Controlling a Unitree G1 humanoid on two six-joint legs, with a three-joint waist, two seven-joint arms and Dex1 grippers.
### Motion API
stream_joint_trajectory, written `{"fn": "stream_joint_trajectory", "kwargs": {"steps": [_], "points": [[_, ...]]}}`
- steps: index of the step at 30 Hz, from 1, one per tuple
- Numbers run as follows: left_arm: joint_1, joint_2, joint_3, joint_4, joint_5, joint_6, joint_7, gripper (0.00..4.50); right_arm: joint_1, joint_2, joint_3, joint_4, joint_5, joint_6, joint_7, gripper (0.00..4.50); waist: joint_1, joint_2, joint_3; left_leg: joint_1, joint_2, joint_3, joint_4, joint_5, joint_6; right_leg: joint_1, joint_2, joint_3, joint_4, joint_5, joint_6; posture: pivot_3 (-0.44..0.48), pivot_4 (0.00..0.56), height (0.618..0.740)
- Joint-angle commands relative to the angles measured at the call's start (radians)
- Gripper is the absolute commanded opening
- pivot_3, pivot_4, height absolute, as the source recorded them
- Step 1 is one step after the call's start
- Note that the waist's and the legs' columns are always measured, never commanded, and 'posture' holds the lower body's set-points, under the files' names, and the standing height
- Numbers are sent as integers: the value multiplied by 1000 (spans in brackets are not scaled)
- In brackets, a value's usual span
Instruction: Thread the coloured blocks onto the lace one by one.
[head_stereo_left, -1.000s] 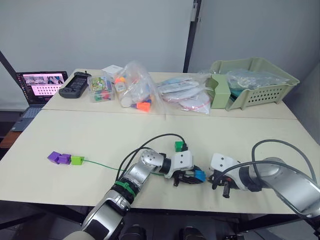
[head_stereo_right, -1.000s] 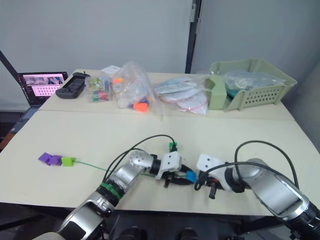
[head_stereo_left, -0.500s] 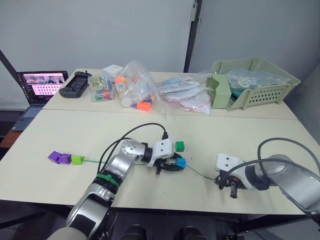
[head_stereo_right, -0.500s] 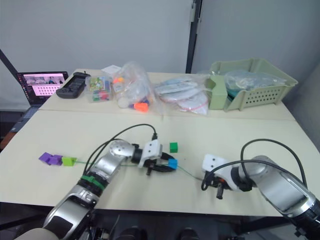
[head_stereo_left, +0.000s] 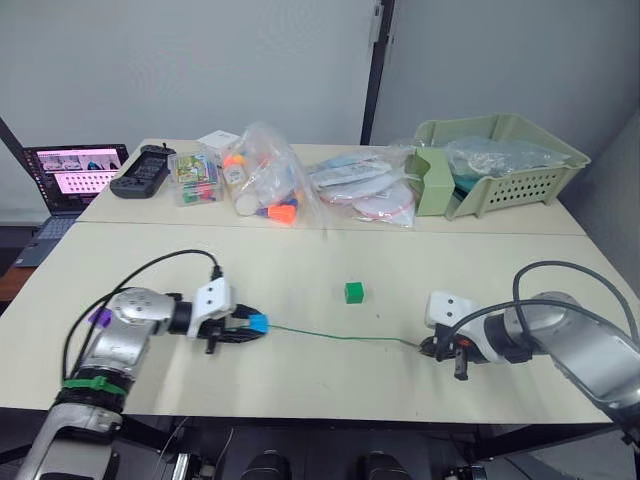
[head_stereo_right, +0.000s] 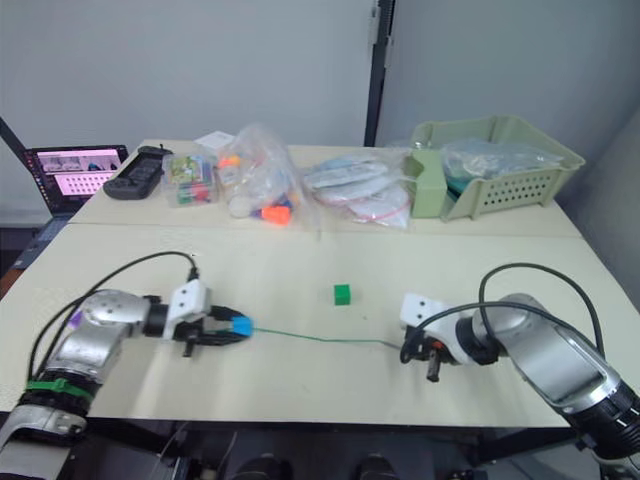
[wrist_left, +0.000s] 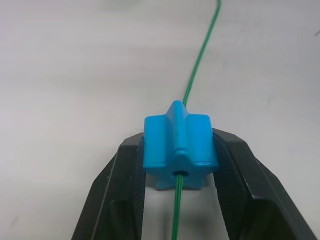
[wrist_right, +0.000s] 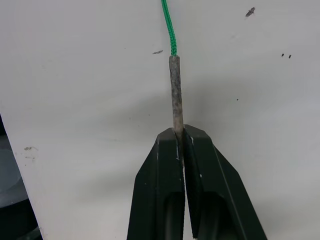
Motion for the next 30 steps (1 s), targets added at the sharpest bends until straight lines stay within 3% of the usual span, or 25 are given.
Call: {"fn": "stream_joint_trajectory", "kwargs": {"steps": [1,8,12,14,17,20,26,30], "points": [[25,111,45,216,52,-101,-17,1393,-18,9,-10,4,-10,-22,6,0,-10,0,0,2,1,1,-1,0,0,0,0,0,1,-1,-1,0,150,734],[-25,222,87,486,58,-228,-82,1393,-37,35,2,30,-29,-43,19,0,-23,1,-1,3,1,9,-3,0,0,0,0,0,2,-1,-2,0,150,734],[-59,267,111,550,28,-179,-156,1393,-46,46,7,43,-40,-51,25,0,-27,1,-1,3,2,10,-3,0,0,-1,0,0,3,-1,-2,0,150,734],[-92,276,126,562,9,-131,-181,2443,-48,49,11,46,-42,-55,27,0,-27,1,0,2,2,10,-3,0,0,-2,1,0,2,-1,-2,0,150,734],[-133,272,145,559,-7,-92,-200,3392,-48,52,12,47,-44,-57,29,0,-22,0,0,0,2,10,-3,0,0,-3,0,-1,2,-1,-2,0,150,734],[-203,241,187,519,-72,30,-233,4423,-54,56,14,52,-47,-57,34,0,-2,-2,0,-2,1,9,0,0,0,-3,0,-2,2,-1,-2,0,150,734],[-204,179,172,239,-197,215,-244,4469,-60,56,15,47,-47,-52,42,0,7,-3,0,-3,0,8,1,0,0,-2,-2,-2,2,-1,-1,0,150,734],[-160,74,129,3,-182,241,-195,4469,-65,62,14,25,-36,-31,41,0,4,-3,0,-3,0,8,1,0,0,-2,-2,-2,2,0,-1,0,150,734]]}}
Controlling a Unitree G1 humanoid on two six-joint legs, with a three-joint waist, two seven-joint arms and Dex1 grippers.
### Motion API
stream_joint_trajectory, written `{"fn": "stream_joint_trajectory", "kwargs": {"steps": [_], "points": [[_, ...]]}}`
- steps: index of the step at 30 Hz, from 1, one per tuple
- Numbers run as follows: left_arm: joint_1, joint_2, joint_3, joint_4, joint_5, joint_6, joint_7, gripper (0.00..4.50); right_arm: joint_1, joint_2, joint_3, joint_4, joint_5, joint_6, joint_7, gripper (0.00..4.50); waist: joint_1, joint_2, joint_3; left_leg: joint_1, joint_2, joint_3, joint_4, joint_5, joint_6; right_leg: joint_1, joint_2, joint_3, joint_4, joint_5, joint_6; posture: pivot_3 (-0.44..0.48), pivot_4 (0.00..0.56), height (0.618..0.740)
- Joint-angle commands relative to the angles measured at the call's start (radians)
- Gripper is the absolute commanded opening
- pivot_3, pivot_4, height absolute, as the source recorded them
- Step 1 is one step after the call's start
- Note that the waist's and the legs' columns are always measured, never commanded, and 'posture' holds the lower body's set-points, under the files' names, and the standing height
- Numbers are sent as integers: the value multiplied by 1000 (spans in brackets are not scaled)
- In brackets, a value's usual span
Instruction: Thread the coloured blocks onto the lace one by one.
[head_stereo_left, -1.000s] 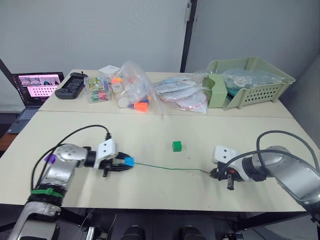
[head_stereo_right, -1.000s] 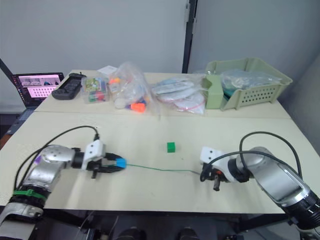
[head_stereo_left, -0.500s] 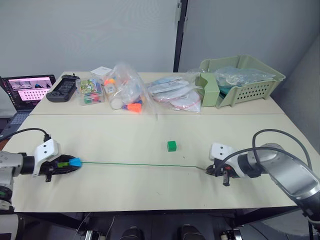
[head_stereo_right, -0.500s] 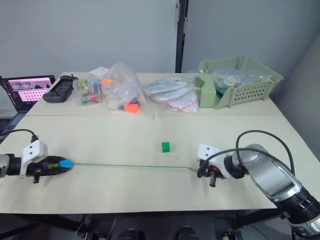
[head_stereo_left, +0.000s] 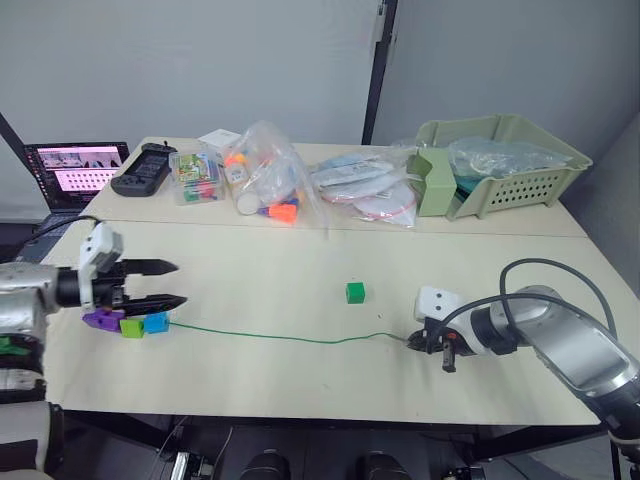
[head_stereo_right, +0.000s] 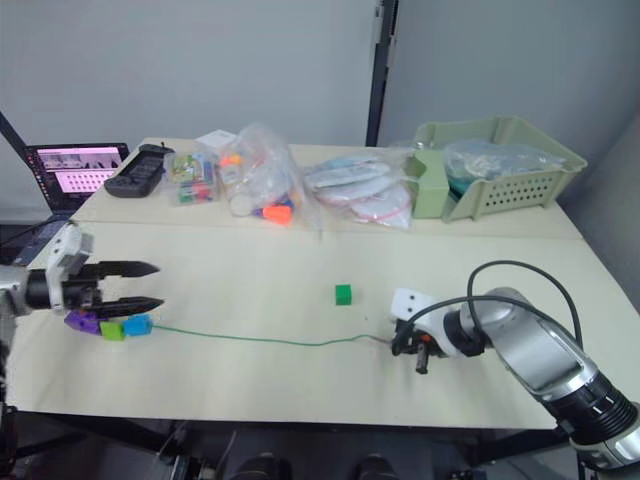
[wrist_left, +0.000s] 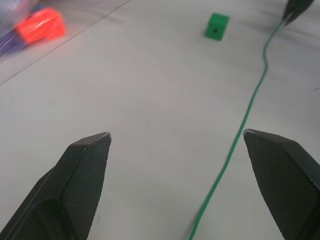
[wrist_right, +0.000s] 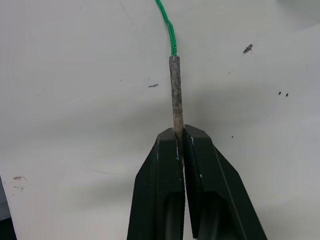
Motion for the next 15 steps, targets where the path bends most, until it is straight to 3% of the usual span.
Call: {"fn": "stream_joint_trajectory", "kwargs": {"steps": [1,5,11,15], "points": [[34,-68,-34,-202,-11,28,48,4469,-22,2,-19,-39,6,14,3,0,-1,0,0,0,0,0,0,0,0,0,0,0,0,0,0,0,150,734],[85,-225,-169,-421,53,12,136,4469,-26,16,-16,-82,26,53,0,0,-1,0,0,0,0,-1,0,0,0,0,0,0,0,0,0,0,150,734],[98,-409,-313,-501,121,30,259,4469,-31,21,-3,-141,31,98,0,0,-1,0,0,0,-1,-2,0,0,0,1,1,1,0,0,0,0,150,734],[119,-479,-351,-524,121,42,297,4469,-32,43,12,-182,34,133,-17,0,-2,0,0,0,-1,-2,0,0,0,1,1,1,0,0,0,0,150,734]]}}
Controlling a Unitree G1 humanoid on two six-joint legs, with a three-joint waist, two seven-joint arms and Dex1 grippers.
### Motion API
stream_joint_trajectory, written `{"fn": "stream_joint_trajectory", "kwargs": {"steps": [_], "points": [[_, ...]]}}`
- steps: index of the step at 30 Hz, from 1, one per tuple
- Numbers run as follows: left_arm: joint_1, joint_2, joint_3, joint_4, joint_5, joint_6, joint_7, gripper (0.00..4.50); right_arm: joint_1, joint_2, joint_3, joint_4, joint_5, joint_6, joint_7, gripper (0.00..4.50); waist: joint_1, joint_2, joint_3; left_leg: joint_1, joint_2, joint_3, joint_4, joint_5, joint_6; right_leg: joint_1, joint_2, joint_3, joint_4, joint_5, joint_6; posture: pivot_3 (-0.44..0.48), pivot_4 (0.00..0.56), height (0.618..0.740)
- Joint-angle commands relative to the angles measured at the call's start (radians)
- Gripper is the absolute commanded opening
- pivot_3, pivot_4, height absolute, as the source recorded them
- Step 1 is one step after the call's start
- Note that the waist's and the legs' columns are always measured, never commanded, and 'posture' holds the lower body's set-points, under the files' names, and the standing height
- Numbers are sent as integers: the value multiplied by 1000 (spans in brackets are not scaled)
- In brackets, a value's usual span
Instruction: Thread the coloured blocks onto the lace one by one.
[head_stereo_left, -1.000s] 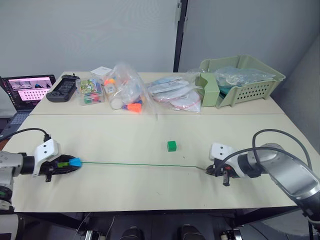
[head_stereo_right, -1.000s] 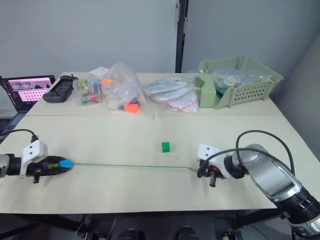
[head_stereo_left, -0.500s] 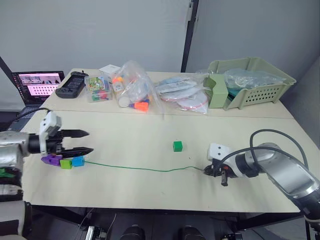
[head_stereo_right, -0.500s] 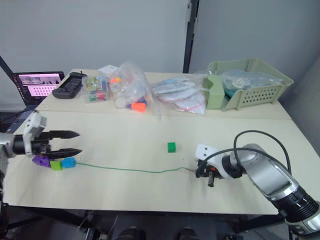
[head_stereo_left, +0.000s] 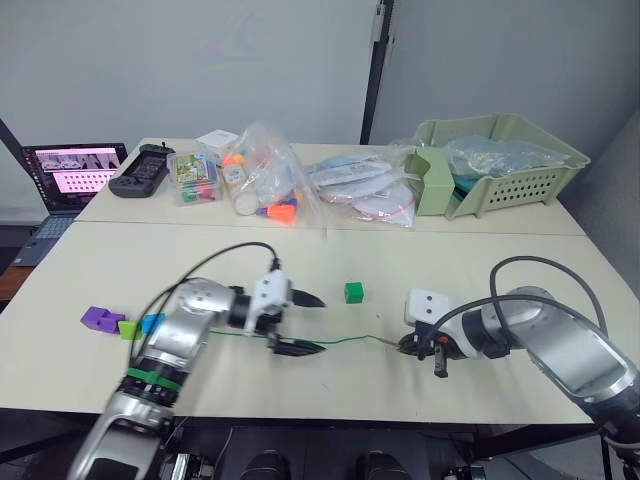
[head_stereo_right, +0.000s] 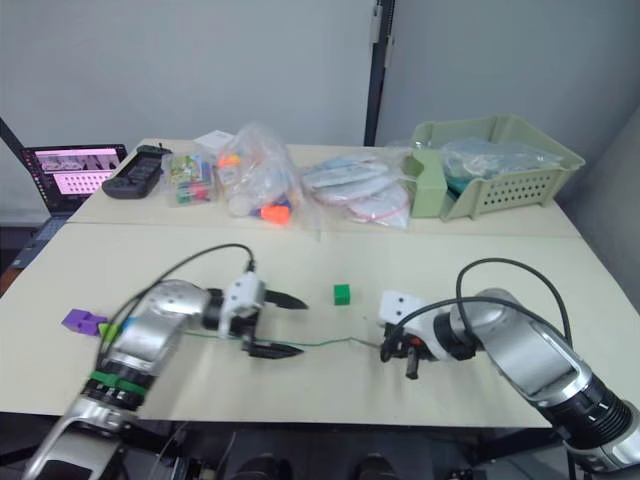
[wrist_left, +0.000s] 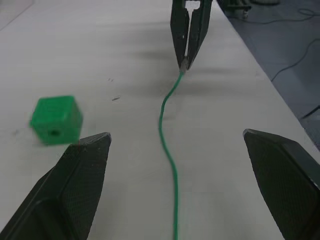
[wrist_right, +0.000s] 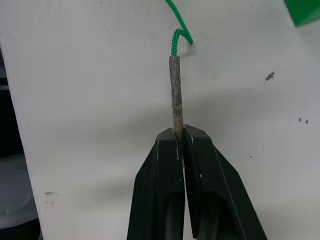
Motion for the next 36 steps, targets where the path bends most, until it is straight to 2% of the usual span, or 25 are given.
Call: {"fn": "stream_joint_trajectory", "kwargs": {"steps": [1,6,11,14,17,29,32,36], "points": [[12,-41,-22,-54,-6,10,31,4469,-11,19,6,-60,22,40,-18,0,-1,0,0,0,0,0,0,0,0,0,0,0,0,0,0,0,150,734],[4,-68,-83,-18,59,-35,52,4469,-25,42,26,-91,33,86,-39,0,0,0,0,0,0,-1,0,0,0,0,0,0,0,0,0,0,150,734],[-14,-120,-106,12,64,-48,55,4469,-33,45,38,-110,49,110,-47,0,6,0,0,0,-1,-1,1,0,0,1,0,0,-1,0,0,0,150,734],[-12,-129,-102,7,59,-46,61,3678,-35,42,35,-112,52,117,-49,0,4,0,0,0,0,-1,0,0,0,1,0,0,-1,0,0,0,150,734],[-8,-125,-104,-1,58,-45,57,2689,-36,42,35,-114,53,121,-50,0,3,0,0,0,0,-1,0,0,0,1,0,0,-1,0,0,0,150,734],[1,-119,-116,-42,47,-15,45,2689,-40,41,30,-114,56,126,-49,0,3,0,0,0,0,-3,0,0,0,1,0,0,-1,0,0,0,150,734],[2,-123,-122,-50,46,-2,43,1913,-40,40,28,-117,59,130,-48,0,3,0,0,0,0,-3,0,0,0,1,0,0,-1,0,0,0,150,734],[3,-129,-126,-54,46,5,41,614,-40,40,25,-121,62,137,-49,0,3,0,0,0,0,-3,0,0,0,1,0,0,-1,0,0,0,150,734]]}}
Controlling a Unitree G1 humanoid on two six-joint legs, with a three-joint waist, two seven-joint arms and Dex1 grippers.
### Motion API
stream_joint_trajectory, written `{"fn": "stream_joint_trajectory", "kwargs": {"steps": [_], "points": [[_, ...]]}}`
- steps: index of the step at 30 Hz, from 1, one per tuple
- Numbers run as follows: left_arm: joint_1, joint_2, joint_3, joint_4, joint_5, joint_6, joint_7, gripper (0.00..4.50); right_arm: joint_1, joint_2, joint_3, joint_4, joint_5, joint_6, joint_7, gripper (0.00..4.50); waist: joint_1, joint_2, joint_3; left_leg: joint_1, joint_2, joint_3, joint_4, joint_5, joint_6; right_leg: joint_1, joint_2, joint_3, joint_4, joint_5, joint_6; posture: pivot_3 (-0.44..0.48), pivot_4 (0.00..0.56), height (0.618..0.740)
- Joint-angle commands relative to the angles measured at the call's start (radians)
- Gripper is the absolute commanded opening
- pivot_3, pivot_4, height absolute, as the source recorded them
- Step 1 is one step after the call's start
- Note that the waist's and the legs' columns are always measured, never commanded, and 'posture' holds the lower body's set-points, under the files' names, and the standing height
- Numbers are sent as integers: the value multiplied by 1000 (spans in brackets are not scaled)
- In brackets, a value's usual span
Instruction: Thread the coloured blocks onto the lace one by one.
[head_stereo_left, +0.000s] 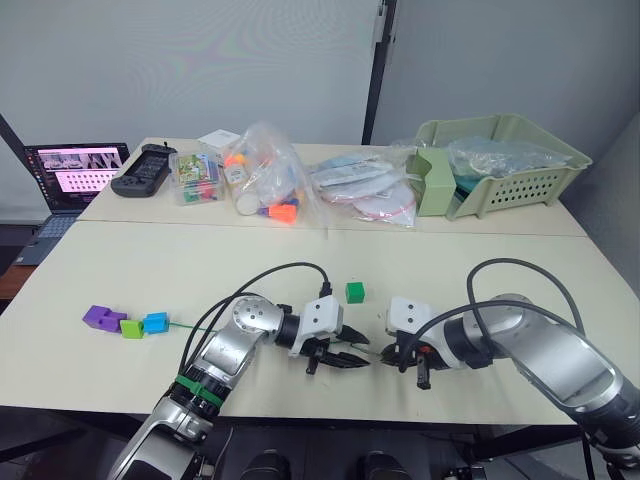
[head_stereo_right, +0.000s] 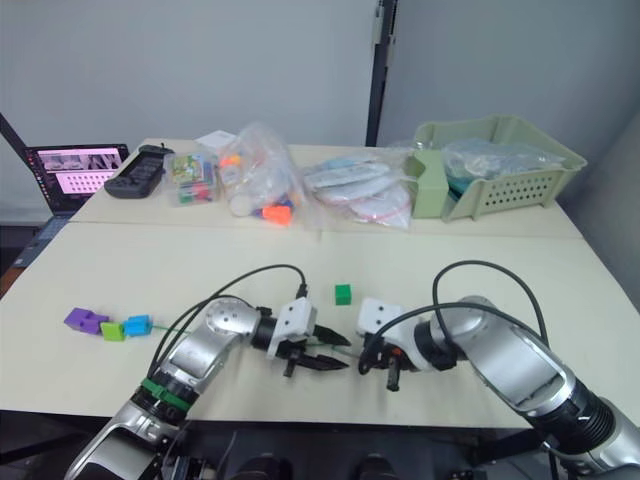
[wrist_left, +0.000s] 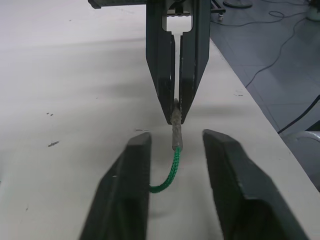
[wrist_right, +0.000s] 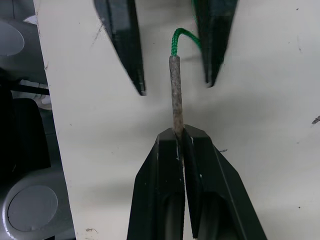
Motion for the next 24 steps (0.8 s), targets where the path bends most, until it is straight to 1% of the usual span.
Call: {"fn": "stream_joint_trajectory", "kwargs": {"steps": [1,2,12,16,17,18,22,24], "points": [[0,-11,-8,-39,-22,6,-8,271,-16,-8,-18,-35,25,5,-2,0,0,0,0,0,0,0,0,0,0,0,0,0,0,0,0,0,150,734],[0,-12,-9,-39,-23,8,-10,39,-16,-8,-19,-36,27,7,-3,0,0,0,0,0,0,0,0,0,0,0,0,0,0,0,0,0,150,734],[-10,-21,-5,-20,-19,-1,-14,39,-24,-6,-30,-26,36,19,-35,0,0,0,0,0,0,0,0,0,0,0,0,0,0,0,0,0,150,734],[-10,-19,4,-13,-18,-8,-9,0,-22,-24,-42,-32,46,12,-35,1305,1,0,0,0,0,-2,0,0,0,0,0,0,0,0,0,0,150,734],[-11,-18,7,-10,-19,-9,-9,0,-21,-36,-46,-34,46,2,-30,1748,1,0,0,0,0,-3,0,0,0,0,0,0,0,0,0,0,150,734],[-10,-15,9,-8,-20,-10,-11,0,-21,-48,-57,-36,53,-4,-21,2095,1,0,0,0,0,-3,0,0,0,0,0,0,0,0,0,0,150,734],[-9,9,35,-5,-24,-6,-8,0,-42,-87,-146,-7,92,-51,24,3374,-1,0,0,0,0,-3,0,0,0,0,0,0,0,0,0,0,150,734],[-5,27,51,-8,-28,-2,-3,0,-45,-71,-192,16,108,-81,14,4179,-1,0,0,0,0,-4,0,0,0,0,0,0,0,0,0,0,150,734]]}}
